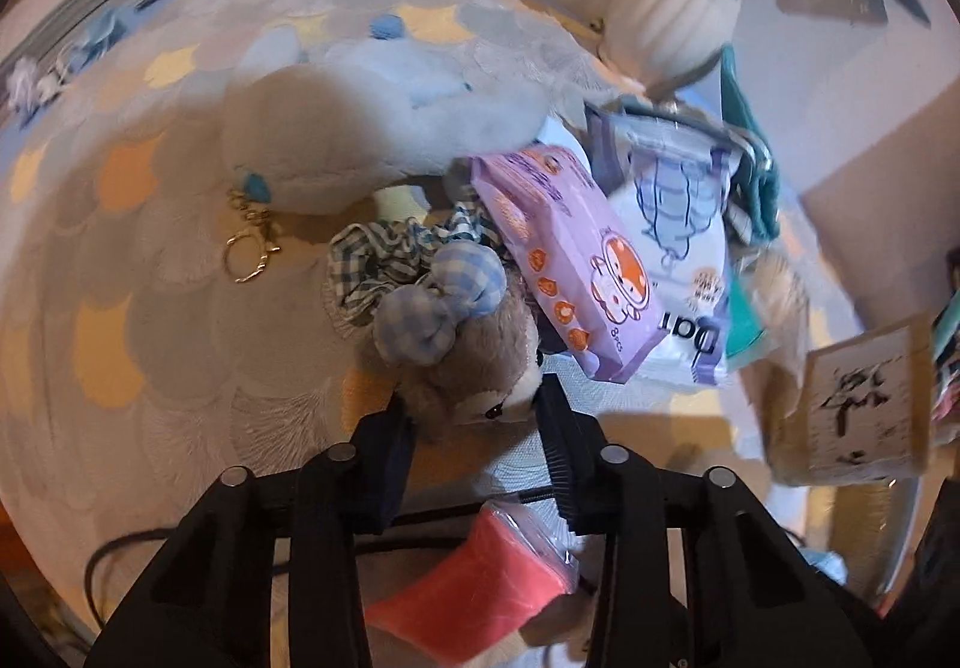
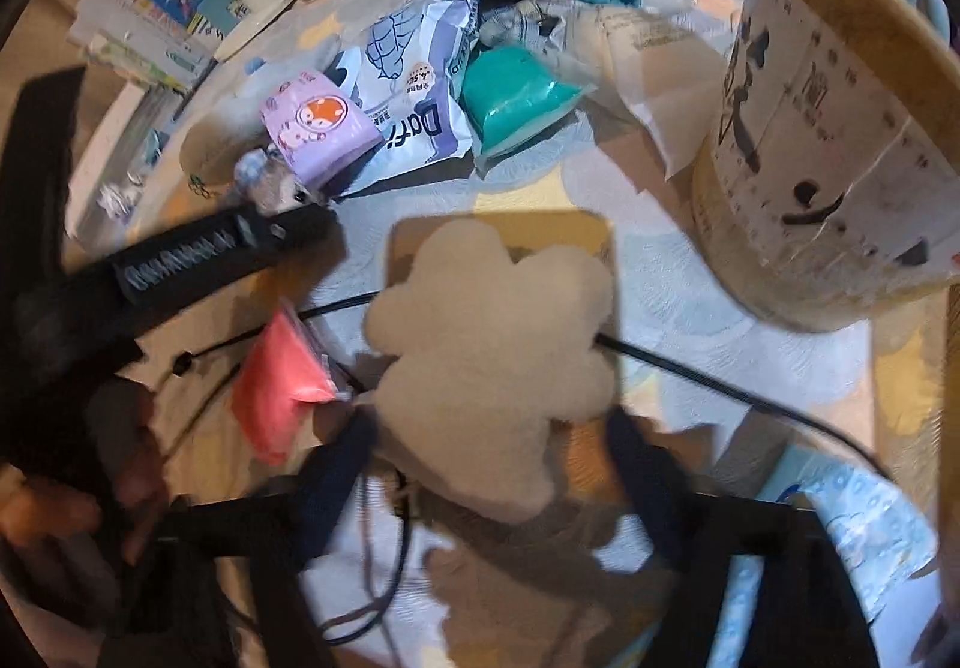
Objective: Organize soft objects
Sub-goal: 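Grasp the brown bear with the left tool while the right tool lifts the white plush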
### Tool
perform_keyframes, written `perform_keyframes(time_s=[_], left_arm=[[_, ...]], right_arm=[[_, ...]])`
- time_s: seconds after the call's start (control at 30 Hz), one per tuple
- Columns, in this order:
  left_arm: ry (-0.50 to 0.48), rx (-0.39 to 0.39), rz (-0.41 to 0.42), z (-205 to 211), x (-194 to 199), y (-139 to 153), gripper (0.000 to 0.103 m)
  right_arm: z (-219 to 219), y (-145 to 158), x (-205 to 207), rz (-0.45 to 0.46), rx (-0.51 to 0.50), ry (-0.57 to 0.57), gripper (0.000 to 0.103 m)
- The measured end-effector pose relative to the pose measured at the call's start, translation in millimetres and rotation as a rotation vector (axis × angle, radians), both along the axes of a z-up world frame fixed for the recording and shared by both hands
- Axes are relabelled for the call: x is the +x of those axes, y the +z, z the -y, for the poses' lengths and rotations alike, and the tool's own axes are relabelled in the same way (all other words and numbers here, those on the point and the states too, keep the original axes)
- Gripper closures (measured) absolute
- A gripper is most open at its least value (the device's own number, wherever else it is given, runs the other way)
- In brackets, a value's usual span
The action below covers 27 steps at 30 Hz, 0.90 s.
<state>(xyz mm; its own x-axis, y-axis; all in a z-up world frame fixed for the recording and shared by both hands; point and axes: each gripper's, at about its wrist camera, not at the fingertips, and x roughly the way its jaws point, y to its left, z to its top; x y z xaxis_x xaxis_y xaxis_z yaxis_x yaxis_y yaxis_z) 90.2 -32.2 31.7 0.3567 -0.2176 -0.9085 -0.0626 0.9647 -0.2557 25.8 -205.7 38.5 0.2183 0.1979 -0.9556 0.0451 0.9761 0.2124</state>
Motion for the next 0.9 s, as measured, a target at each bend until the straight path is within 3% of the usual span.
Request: perform_keyframes(time_s=[0.07, 0.13, 0.23, 0.3, 0.47, 0.53, 0.57, 0.6, 0.63, 0.7, 0.8, 0.83, 0.9], left_arm=[[0.024, -0.007, 0.024, -7.1, -7.6, 7.8, 0.069], [0.041, -0.036, 0.060, -13.9, -17.6, 19.4, 0.070], [0.049, -0.054, 0.115, -21.7, -29.9, 40.1, 0.070], [0.048, -0.066, 0.142, -23.8, -34.4, 53.9, 0.070], [0.071, -0.080, 0.175, -31.5, -46.0, 71.9, 0.069], [0.080, -0.092, 0.173, -34.5, -49.7, 73.5, 0.069], [0.082, -0.098, 0.175, -35.2, -53.7, 73.8, 0.069], [0.082, -0.103, 0.178, -35.0, -56.9, 74.6, 0.069], [0.083, -0.107, 0.181, -35.7, -60.3, 75.6, 0.069], [0.087, -0.113, 0.184, -36.0, -66.5, 77.8, 0.069], [0.090, -0.116, 0.188, -34.4, -71.5, 81.5, 0.069], [0.088, -0.115, 0.192, -33.4, -72.8, 83.6, 0.069], [0.081, -0.110, 0.202, -31.7, -75.0, 88.4, 0.069]], right_arm=[[-4.1, 7.2, -6.8, 0.047, 0.001, 0.044, 0.059], [-6.9, 17.6, -13.0, 0.096, -0.019, 0.069, 0.063], [-1.9, 27.8, -16.6, 0.128, 0.025, 0.062, 0.077], [4.8, 31.6, -16.7, 0.139, 0.039, 0.039, 0.101], [20.7, 37.7, -17.3, 0.144, 0.067, 0.003, 0.100], [26.7, 31.2, -20.0, 0.136, 0.097, -0.011, 0.079], [26.7, 27.7, -19.4, 0.124, 0.106, -0.021, 0.045], [24.3, 25.1, -18.1, 0.111, 0.113, -0.038, 0.023], [23.2, 21.3, -16.7, 0.096, 0.126, -0.071, 0.018], [18.1, 17.2, -14.7, 0.086, 0.138, -0.057, 0.017], [-2.5, 2.8, -7.9, 0.062, 0.041, 0.007, 0.019], [-9.1, -3.5, -6.2, 0.054, 0.013, 0.027, 0.023], [-14.8, -4.5, -7.6, 0.087, -0.064, 0.036, 0.053]])
